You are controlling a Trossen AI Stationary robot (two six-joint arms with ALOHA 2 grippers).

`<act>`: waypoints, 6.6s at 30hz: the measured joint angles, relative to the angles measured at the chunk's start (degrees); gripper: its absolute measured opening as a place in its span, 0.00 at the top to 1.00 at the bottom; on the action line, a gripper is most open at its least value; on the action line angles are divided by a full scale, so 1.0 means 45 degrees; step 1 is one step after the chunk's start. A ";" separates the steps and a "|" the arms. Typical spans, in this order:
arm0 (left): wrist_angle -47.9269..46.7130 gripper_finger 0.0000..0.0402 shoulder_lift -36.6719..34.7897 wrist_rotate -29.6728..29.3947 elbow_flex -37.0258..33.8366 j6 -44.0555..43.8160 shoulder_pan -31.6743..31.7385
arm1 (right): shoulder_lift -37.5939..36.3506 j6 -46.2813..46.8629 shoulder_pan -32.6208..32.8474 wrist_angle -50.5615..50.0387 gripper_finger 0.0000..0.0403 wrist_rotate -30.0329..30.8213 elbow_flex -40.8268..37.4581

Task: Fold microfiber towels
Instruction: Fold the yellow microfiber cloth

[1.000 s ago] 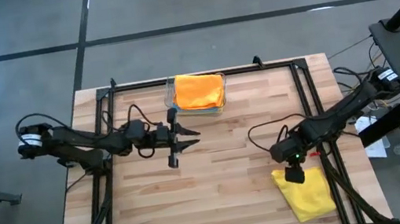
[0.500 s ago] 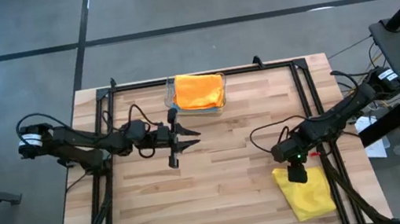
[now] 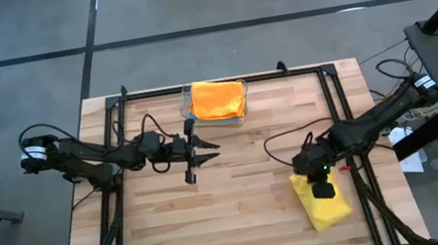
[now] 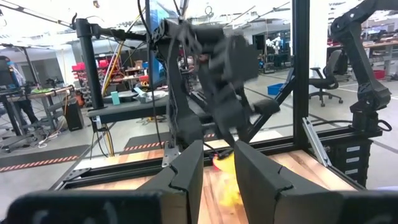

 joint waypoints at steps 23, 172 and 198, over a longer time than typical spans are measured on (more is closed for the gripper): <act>-0.0617 0.81 0.1787 0.0579 0.0829 0.0132 0.0000 | 0.0093 -0.3325 -0.0017 -0.2319 0.98 0.6132 0.5698; -0.9617 1.00 0.2891 -1.0666 0.1593 0.4235 -0.5392 | 0.9759 0.0191 0.1694 -0.5905 0.98 1.0035 0.7736; -0.6464 1.00 0.3963 -0.7592 0.2079 0.1605 -0.6241 | 0.9498 0.2548 0.4349 -0.1803 0.52 0.6357 0.7851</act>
